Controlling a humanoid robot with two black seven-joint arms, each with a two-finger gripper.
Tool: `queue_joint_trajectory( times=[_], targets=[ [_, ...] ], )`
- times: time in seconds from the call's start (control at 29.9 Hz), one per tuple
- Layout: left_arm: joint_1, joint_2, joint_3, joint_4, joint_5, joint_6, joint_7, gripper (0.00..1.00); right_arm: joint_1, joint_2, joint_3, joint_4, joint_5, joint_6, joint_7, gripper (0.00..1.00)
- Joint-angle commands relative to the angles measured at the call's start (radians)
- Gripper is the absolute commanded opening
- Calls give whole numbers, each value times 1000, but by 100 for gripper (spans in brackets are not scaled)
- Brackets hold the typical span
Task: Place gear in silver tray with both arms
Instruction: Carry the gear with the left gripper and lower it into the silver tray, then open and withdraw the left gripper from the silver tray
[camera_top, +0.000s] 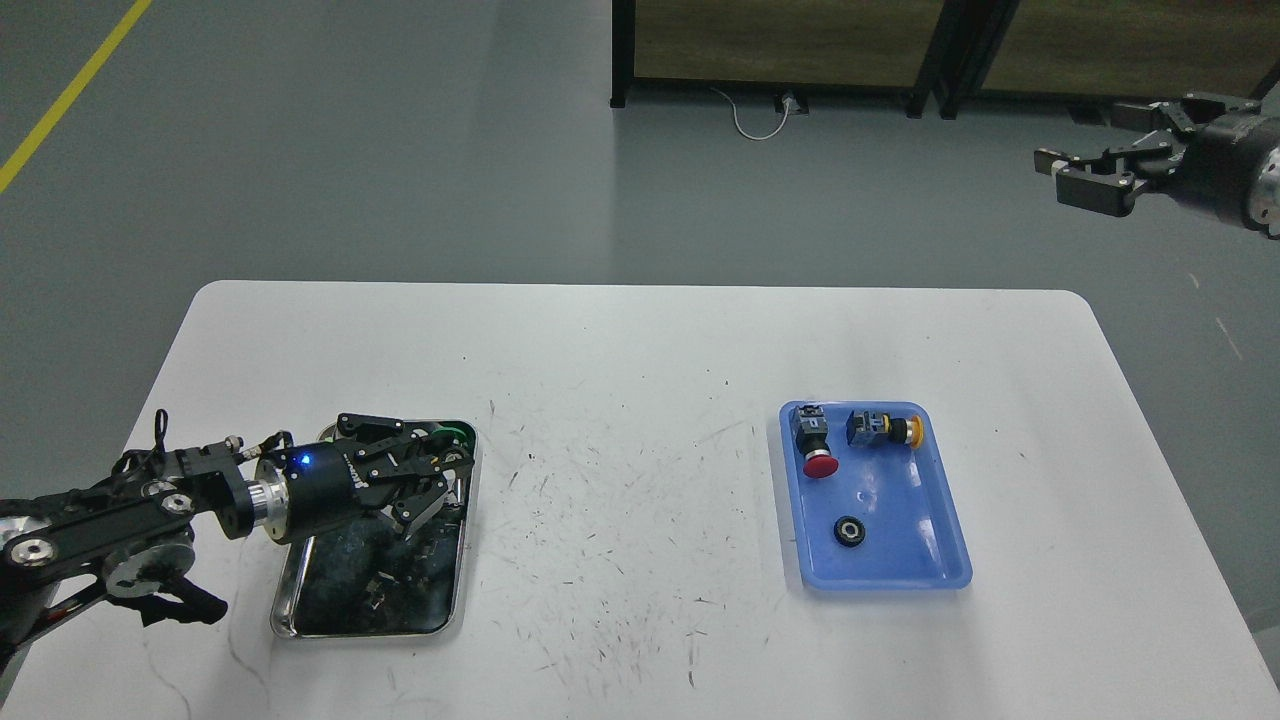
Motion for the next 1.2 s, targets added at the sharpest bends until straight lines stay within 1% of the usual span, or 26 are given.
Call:
queue_joint_trajectory(
  times=[0.0,0.13,0.27,0.5,0.64,0.74,0.94,1.1,1.17],
  targets=[
    [45,88,1,-49,12,1,-5,28,1,21,-1,-3,-7,0,0,93],
    [103,134,0,-58,36,11,-12,28,0,46,-3,-6,-31,0,0,93],
    [169,128,-7,-55,64,50,-12,28,-2,72,-4,-15,-50,-1,0,93],
    [202,84,-7,-48,66,99,-12,28,-6,103,-9,-32,-57,-1,0,93],
    [202,72,-7,-39,66,107,-11,29,-6,117,-9,-42,-79,-1,0,93],
    [206,59,-7,-31,66,113,-9,35,-8,121,-9,-43,-80,-1,0,93],
    [219,55,-2,-31,63,144,-9,55,-6,121,-9,-42,-79,0,0,93],
    [219,52,-14,-31,50,159,-9,69,-6,120,-12,-34,-77,9,0,94],
    [216,53,-29,-29,44,161,-8,81,-6,118,-13,-20,-76,12,-3,94]
  ],
)
